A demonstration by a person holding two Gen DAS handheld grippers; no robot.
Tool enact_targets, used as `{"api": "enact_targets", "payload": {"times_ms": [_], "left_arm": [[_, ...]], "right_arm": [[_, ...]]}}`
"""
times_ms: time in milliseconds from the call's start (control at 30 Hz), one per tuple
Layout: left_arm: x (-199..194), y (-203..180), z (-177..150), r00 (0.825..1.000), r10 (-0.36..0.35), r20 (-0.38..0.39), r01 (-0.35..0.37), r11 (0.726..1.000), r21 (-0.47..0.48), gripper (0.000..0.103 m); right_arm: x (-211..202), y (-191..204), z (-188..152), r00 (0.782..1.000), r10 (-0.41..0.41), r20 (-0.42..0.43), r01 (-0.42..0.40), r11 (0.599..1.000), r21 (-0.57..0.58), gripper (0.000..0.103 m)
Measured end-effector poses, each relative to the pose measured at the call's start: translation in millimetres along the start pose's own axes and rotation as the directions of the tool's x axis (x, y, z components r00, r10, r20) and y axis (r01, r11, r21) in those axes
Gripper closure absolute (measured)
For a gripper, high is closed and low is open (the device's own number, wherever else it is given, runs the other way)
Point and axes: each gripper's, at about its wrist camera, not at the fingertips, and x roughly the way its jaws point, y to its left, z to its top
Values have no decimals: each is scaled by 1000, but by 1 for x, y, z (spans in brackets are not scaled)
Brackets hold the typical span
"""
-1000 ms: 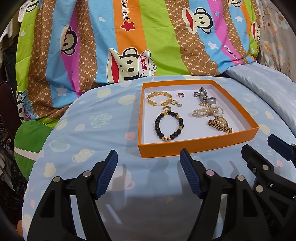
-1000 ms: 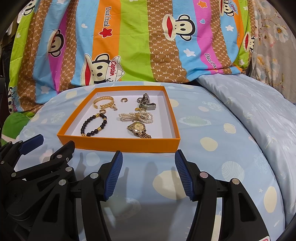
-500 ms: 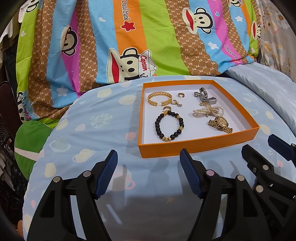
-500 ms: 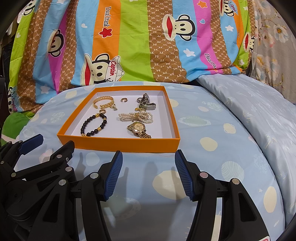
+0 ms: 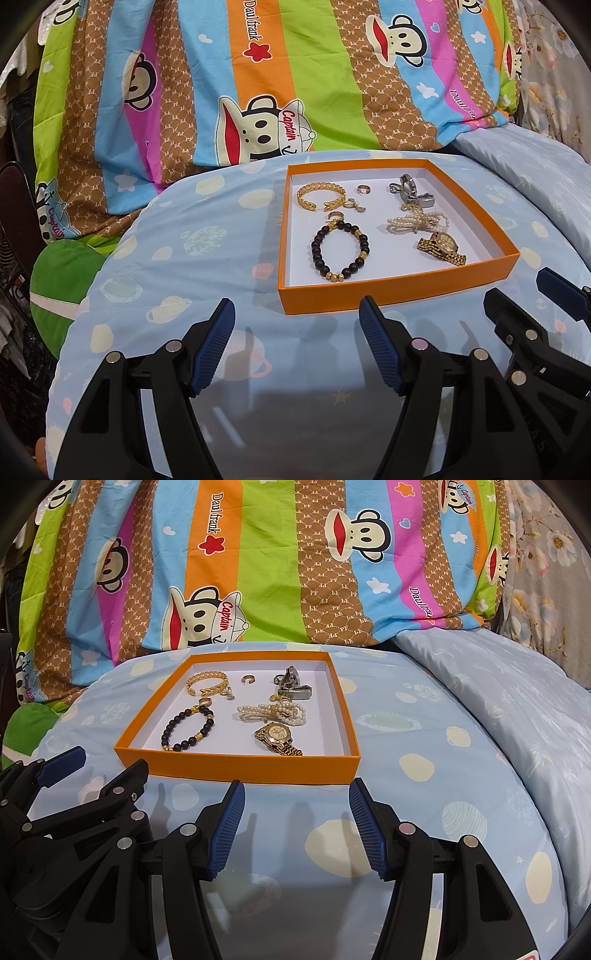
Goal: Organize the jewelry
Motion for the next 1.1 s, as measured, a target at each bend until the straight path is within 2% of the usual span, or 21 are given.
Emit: {"api": "enact_targets", "payload": {"times_ms": [967,1100], "left_arm": [[0,-1,0,1000,2,0,-2,1000,2,36],[2,5,1,1000,1,-6,-1,1000,-6,32]], "right_arm": [[0,0,0,1000,0,0,0,1000,-1,45],[0,0,0,1000,0,-1,0,1000,-1,45]]}}
